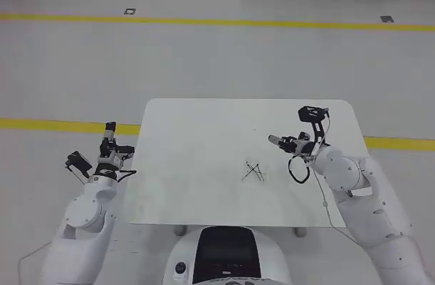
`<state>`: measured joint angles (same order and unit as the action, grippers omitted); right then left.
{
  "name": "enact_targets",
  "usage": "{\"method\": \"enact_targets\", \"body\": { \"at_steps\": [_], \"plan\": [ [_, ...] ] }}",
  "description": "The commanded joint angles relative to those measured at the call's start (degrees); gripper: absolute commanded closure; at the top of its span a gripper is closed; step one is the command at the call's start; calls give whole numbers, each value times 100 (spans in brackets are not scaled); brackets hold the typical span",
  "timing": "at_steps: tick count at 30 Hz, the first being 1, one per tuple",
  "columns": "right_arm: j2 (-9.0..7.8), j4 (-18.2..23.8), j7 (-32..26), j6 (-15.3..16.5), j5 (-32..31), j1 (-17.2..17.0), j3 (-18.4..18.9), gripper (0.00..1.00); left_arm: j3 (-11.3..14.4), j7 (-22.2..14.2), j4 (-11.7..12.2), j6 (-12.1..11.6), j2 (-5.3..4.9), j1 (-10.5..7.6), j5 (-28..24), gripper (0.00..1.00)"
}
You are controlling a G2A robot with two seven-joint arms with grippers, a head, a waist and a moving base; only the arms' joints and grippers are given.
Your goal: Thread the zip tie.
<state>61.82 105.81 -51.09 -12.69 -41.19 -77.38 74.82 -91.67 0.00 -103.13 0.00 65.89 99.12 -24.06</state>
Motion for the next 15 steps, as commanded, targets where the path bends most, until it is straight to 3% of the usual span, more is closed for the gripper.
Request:
{"method": "enact_targets", "body": {
  "at_steps": [1, 6, 10, 15],
  "plan": [
    [18, -124, -367, -47, -174, 282, -223, 0, 0, 0, 0, 0, 0, 0, 0, 0],
    [101, -549, -1275, 43, -596, 1026, -982, 0, 0, 0, 0, 0, 0, 0, 0, 0],
    [172, -884, -2015, 306, -639, 1423, -1502, 0, 0, 0, 0, 0, 0, 0, 0, 0],
    [172, -884, -2015, 306, -639, 1423, -1502, 0, 0, 0, 0, 0, 0, 0, 0, 0]
  ]
}}
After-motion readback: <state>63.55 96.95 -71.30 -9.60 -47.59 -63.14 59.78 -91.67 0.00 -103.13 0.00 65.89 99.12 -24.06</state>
